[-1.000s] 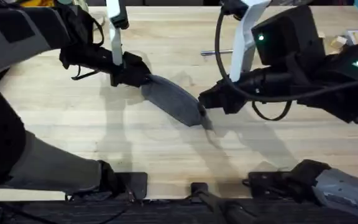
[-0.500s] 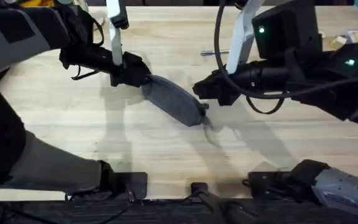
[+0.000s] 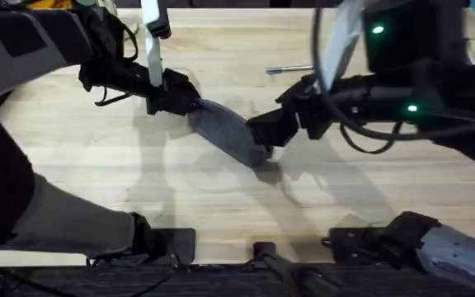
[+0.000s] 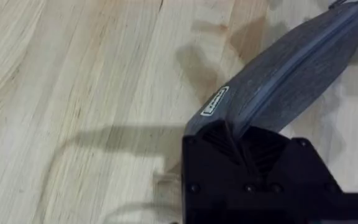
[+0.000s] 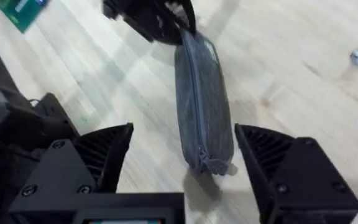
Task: Unzip the bag, pick up the pens from the table one at a time and place them inside, then zip the bag closed.
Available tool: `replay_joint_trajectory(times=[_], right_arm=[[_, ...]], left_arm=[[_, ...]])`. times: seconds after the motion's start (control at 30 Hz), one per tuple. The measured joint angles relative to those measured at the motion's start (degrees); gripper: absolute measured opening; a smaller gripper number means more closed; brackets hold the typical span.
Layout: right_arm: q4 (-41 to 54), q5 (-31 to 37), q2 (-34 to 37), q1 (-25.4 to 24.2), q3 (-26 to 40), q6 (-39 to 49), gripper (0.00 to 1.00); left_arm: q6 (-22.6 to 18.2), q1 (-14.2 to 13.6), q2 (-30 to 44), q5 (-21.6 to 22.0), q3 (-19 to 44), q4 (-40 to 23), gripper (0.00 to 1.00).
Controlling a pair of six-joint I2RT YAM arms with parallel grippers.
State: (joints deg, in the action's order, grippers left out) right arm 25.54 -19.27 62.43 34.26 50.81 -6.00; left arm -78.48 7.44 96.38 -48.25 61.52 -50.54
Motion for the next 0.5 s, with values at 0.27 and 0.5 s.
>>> replay_joint_trajectory(times=[0.27,0.5], right_arm=[[0.22,-0.01,-6.12,0.0,0.58,0.0,0.997],[1.99,-0.02,-9.19,0.0,0.58,0.02,0.997]], left_arm=[[0.0,0.0,0.0,0.0,0.0,0.0,0.042],[0.0,0.0,0.0,0.0,0.0,0.0,0.042]])
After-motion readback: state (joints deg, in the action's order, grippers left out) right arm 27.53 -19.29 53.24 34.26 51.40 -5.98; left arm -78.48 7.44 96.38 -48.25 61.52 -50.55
